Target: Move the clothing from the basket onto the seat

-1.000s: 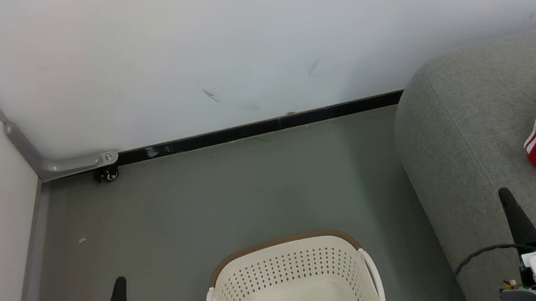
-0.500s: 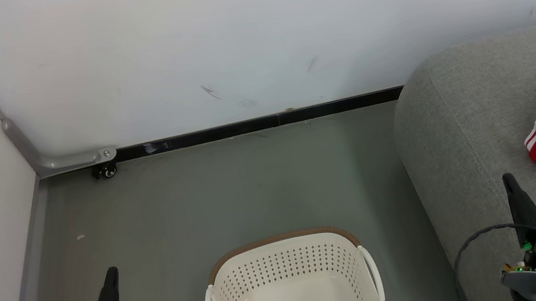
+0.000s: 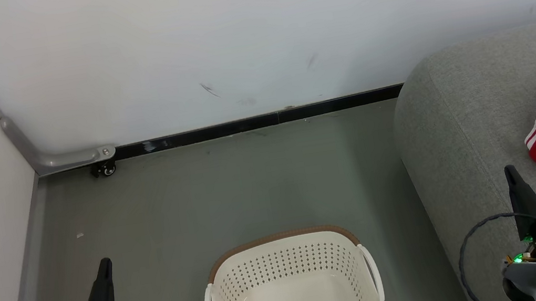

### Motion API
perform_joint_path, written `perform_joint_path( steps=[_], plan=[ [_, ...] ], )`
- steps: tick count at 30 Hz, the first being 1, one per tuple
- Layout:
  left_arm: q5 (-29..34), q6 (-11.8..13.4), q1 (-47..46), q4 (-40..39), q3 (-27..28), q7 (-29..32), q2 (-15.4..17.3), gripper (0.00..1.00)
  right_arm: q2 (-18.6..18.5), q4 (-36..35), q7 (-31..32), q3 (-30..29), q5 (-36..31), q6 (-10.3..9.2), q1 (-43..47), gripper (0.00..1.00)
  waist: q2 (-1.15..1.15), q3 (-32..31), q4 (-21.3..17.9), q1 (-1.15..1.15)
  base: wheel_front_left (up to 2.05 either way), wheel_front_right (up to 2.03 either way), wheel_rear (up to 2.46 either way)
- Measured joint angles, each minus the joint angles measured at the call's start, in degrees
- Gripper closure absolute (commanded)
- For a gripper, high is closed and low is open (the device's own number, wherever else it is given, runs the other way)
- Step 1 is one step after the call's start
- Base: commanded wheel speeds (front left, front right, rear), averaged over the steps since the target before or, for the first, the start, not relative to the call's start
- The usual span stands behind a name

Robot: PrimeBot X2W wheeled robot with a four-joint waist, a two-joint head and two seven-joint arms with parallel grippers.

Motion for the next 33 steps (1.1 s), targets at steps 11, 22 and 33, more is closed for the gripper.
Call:
perform_joint_path(
  steps=[11, 22, 33],
  plan=[
    [0.0, 0.0, 0.0, -0.19, -0.03, -0.01, -0.03, 1.0, 0.0, 0.0, 0.0, -0.02, 0.0, 0.0, 0.0, 1.0, 0.0, 0.01, 0.0, 0.0, 0.0, 0.0, 0.0],
    [0.0, 0.0, 0.0, -0.29, -0.09, -0.03, -0.03, 1.0, 0.0, 0.0, 0.0, -0.02, 0.01, 0.0, 0.0, 1.0, 0.0, 0.02, 0.0, -0.01, 0.0, 0.0, 0.0],
    [0.0, 0.0, 0.0, -0.34, -0.13, -0.04, -0.03, 1.0, 0.0, 0.0, 0.0, -0.02, 0.01, 0.0, 0.0, 1.0, 0.0, 0.02, 0.0, -0.01, 0.0, 0.0, 0.0]
  ],
)
